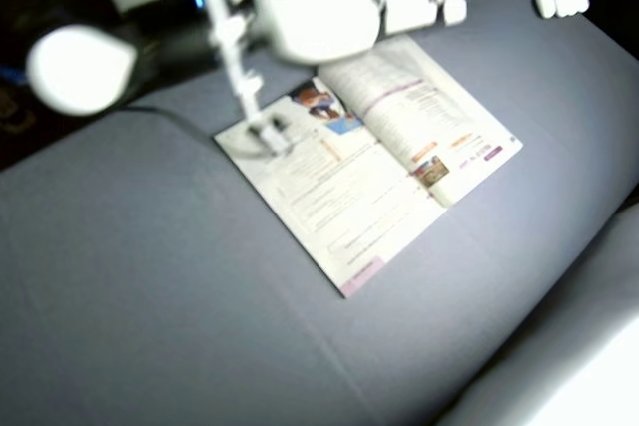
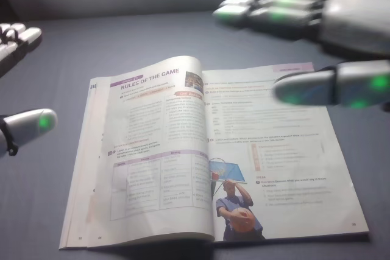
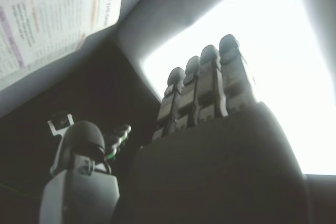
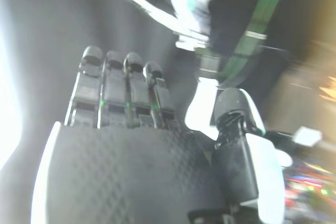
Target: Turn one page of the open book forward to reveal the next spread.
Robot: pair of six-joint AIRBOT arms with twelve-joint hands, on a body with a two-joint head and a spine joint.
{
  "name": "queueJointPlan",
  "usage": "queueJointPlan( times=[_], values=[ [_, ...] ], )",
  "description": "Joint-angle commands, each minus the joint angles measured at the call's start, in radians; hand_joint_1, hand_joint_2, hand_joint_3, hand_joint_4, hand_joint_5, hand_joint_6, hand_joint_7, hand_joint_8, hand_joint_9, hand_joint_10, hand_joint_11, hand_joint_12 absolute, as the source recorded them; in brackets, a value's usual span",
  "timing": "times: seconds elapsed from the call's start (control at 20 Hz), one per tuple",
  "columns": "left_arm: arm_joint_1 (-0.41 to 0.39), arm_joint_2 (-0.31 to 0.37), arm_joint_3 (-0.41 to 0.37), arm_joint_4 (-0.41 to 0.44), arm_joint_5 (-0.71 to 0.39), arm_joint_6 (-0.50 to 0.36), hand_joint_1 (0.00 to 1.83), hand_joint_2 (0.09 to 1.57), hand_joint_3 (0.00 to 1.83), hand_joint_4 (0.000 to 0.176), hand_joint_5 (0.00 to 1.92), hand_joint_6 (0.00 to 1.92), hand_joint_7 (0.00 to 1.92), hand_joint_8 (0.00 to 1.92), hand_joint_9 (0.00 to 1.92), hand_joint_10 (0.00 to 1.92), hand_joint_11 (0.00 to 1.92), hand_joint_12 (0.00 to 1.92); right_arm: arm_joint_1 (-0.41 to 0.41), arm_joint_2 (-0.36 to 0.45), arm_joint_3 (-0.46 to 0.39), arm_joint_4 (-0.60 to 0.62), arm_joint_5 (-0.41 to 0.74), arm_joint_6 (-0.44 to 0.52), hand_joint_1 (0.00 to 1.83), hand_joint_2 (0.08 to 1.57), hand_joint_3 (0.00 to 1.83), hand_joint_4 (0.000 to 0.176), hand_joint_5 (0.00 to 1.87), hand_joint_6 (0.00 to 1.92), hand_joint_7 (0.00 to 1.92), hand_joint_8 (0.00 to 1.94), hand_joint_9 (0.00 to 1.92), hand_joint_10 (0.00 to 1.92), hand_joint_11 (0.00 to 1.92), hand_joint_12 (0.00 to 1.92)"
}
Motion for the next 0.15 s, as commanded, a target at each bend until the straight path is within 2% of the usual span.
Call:
queueJointPlan(
  times=[0.0, 0.05, 0.1],
  values=[
    [-0.002, 0.003, 0.000, -0.007, -0.179, -0.018, 0.00, 1.28, 0.01, 0.000, 0.04, 0.00, 0.02, 0.00, 0.00, 0.00, 0.00, 0.00, -0.023, 0.028, -0.022, 0.129, 0.178, -0.052, 0.00, 1.30, 0.00, 0.000, 0.13, 0.01, 0.12, 0.00, 0.12, 0.01, 0.15, 0.09],
    [-0.001, -0.001, -0.001, 0.001, -0.207, -0.038, 0.00, 1.31, 0.02, 0.000, 0.04, 0.00, 0.02, 0.00, 0.00, 0.00, 0.00, 0.00, -0.082, 0.063, -0.049, 0.246, 0.251, -0.115, 0.00, 1.31, 0.00, 0.000, 0.15, 0.01, 0.11, 0.00, 0.09, 0.00, 0.11, 0.08],
    [-0.001, -0.003, -0.001, 0.003, -0.225, -0.052, 0.00, 1.30, 0.01, 0.000, 0.03, 0.00, 0.00, 0.00, 0.00, 0.00, 0.00, 0.00, -0.108, 0.076, -0.062, 0.298, 0.289, -0.142, 0.00, 1.28, 0.00, 0.000, 0.15, 0.01, 0.06, 0.00, 0.05, 0.00, 0.10, 0.08]
  ],
)
